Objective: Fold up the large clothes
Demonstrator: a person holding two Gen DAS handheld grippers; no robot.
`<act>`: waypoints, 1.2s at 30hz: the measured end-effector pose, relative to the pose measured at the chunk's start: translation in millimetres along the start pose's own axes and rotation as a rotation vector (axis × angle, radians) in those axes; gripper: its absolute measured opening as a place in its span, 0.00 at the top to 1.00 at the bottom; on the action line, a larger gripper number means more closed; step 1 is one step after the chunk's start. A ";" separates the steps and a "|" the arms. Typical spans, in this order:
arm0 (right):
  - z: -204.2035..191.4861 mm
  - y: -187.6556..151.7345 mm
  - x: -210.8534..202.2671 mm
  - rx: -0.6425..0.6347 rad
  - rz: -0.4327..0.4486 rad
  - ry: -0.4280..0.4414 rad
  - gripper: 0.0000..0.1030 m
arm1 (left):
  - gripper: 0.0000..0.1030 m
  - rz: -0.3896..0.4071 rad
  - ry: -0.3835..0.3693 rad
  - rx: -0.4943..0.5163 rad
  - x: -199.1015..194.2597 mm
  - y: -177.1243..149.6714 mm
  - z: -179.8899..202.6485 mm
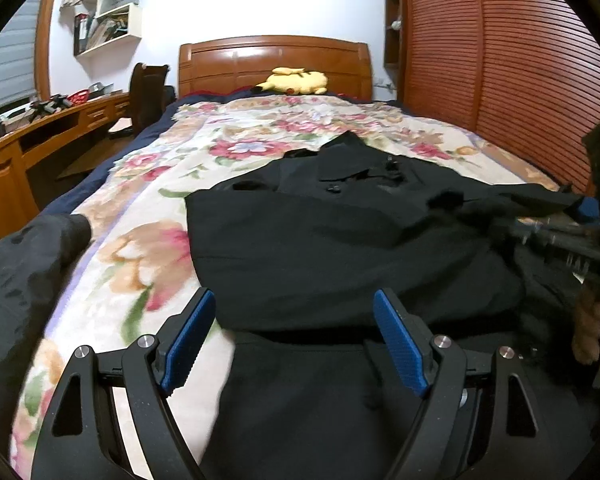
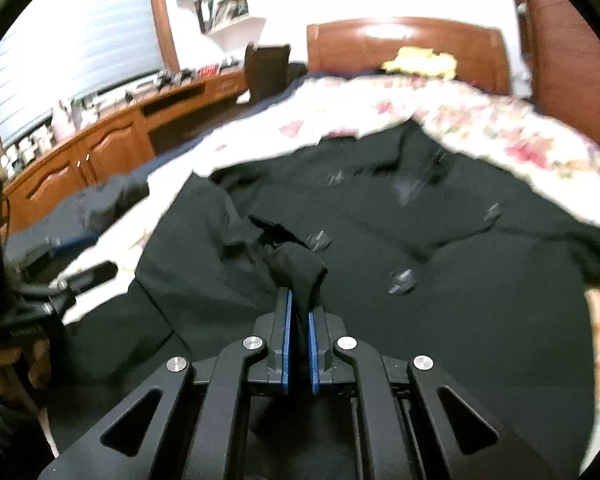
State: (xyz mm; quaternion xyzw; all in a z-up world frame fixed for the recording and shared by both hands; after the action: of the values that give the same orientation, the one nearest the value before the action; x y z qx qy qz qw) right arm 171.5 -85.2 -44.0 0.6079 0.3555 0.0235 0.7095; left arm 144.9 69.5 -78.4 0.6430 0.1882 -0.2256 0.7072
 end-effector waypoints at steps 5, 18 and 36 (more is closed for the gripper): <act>30.6 -3.5 -33.3 0.008 0.056 -0.099 0.94 | 0.21 0.005 -0.017 0.040 -0.9 -0.5 18.9; 43.4 -29.3 -83.2 0.020 0.067 -0.242 0.94 | 0.21 0.019 -0.055 0.040 -6.7 0.4 42.6; 22.7 -56.7 -126.8 0.041 0.007 -0.307 0.95 | 0.21 0.029 -0.103 0.041 -7.6 9.0 65.9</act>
State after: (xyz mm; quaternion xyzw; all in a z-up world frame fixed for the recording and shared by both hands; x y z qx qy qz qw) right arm 66.4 -178.3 -33.3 0.6199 0.2411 -0.0746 0.7430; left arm 142.1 5.2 -60.0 0.6477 0.1375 -0.2521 0.7057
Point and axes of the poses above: each gripper's, at about its wrist camera, not at the fingertips, and x roughly the way its jaws point, z to its right, y to its top, the point moved 9 cm from there along x, roughly the way its jaws point, and after that the axes turned 5 degrees about -x, right-handed, at the moved point
